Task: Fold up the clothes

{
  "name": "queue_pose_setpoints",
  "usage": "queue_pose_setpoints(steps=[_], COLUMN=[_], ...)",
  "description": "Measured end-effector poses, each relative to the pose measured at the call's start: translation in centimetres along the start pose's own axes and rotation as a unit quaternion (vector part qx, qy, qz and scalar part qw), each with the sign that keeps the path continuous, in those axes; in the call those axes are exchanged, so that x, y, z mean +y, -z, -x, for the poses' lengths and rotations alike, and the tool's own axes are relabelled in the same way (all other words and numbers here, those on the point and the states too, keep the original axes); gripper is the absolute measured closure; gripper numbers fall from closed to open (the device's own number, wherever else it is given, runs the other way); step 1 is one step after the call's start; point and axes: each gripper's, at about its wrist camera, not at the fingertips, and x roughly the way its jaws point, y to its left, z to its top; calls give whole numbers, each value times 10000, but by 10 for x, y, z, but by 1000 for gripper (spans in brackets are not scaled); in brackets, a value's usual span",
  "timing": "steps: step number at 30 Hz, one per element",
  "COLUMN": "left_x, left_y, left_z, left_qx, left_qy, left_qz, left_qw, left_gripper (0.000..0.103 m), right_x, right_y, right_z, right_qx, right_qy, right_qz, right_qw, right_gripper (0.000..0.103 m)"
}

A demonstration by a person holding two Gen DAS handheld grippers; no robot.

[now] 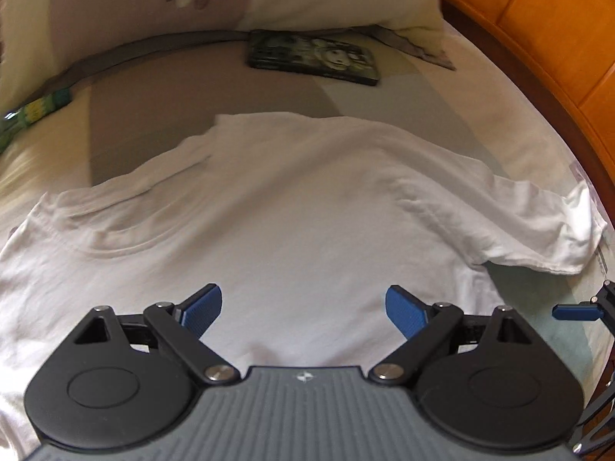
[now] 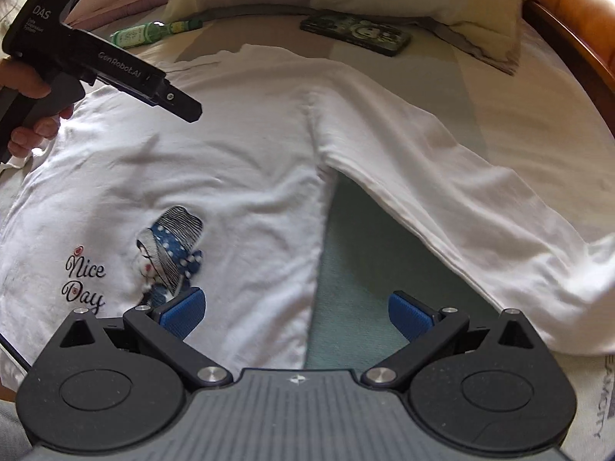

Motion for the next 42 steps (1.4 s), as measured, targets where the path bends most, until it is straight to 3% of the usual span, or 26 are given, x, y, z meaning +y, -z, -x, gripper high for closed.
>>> queue_pose_setpoints(steps=[6, 12, 17, 19, 24, 28, 30, 33, 35, 36, 42], left_x=[-41, -73, -77, -77, -75, -67, -63, -61, -60, -60, -54], left_y=[-13, -12, -2, 3, 11, 12, 12, 11, 10, 9, 1], left_z=[-15, -20, -25, -23, -18, -17, -18, -21, -22, -22, -21], left_qx=[155, 127, 146, 97, 109, 122, 153, 174, 181, 179, 122], left_qy=[159, 343, 111, 19, 49, -4, 6, 2, 0, 6, 20], left_qz=[-508, -1189, -1350, -1453, -1421, -1190, -1056, -1026, -1041, -1058, -1114], left_qw=[9985, 9922, 9907, 9893, 9898, 9928, 9943, 9946, 9944, 9942, 9937], left_gripper=[11, 11, 11, 11, 11, 11, 11, 11, 11, 11, 11], right_x=[-42, -98, -142, -158, -189, -203, -204, -201, -198, -195, -192], right_y=[-4, -56, -108, -123, -136, -139, -137, -137, -138, -139, -142], right_z=[26, 25, -10, -30, -59, -59, -58, -59, -60, -59, -39], right_qx=[-255, -603, -344, 15, 813, 1148, 1318, 1346, 1308, 1281, 678], right_qy=[201, -143, -460, -640, -1052, -1369, -1453, -1463, -1378, -1317, -806], right_qz=[-205, 39, 419, 495, 594, 480, 552, 674, 842, 949, 1006], right_qw=[9993, 9981, 9975, 9967, 9893, 9827, 9790, 9777, 9782, 9784, 9893], right_gripper=[0, 0, 2, 16, 35, 57, 61, 64, 94, 98, 98])
